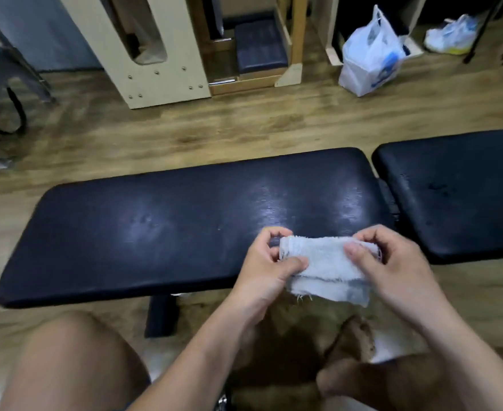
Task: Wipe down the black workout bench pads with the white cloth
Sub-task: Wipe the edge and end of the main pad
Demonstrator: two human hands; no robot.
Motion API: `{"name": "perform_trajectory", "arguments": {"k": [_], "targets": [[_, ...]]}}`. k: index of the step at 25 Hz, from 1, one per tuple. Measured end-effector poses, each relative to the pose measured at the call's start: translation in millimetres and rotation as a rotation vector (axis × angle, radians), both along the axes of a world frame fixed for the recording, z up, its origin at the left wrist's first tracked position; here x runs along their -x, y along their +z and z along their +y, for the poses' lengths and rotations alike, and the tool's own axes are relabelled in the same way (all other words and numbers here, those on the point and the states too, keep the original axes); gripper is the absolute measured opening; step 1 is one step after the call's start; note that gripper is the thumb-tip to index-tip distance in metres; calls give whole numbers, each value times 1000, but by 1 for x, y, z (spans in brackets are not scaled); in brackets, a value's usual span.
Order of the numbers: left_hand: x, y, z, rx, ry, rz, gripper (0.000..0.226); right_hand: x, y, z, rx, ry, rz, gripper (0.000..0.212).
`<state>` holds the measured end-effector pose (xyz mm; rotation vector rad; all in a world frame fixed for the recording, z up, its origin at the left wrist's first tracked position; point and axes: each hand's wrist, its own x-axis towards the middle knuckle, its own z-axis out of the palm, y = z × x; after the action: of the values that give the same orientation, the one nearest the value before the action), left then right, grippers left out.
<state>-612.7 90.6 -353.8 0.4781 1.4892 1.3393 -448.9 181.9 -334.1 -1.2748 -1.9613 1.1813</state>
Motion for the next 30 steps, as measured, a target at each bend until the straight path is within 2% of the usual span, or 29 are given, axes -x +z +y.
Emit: {"name": "perform_trajectory", "arguments": {"k": [2,4,6,8,9,11,14,17,19,23,26,30], "targets": [[-11,-10,43,27,-77,182,42,-7,-11,54,-111,-9,-222,7],[-13,-19,69,75,-182,581,38,-9,-17,85,-202,14,-522,21],[-3,-24,74,121,-299,1020,41,-6,-28,78,-392,-1,-643,32],[13,-23,60,291,-416,1302,62,3,-44,37,-468,64,-688,40],[22,-21,52,451,-507,1356,77,8,-54,22,-444,121,-753,47],[33,-21,41,687,-652,1275,95,18,-71,16,-370,216,-903,58],[36,-25,44,683,-687,1213,103,30,-69,51,-228,271,-956,53],[39,-27,51,675,-708,1233,106,48,-69,112,-383,317,-969,58],[39,-28,52,690,-720,1225,107,74,-76,160,-429,340,-953,49],[39,-27,58,722,-712,1207,106,112,-71,215,-438,224,-847,29],[38,-21,63,742,-731,1167,106,96,-69,209,-515,249,-849,32],[37,-23,61,742,-717,1151,106,33,-70,140,-567,263,-770,29]]}}
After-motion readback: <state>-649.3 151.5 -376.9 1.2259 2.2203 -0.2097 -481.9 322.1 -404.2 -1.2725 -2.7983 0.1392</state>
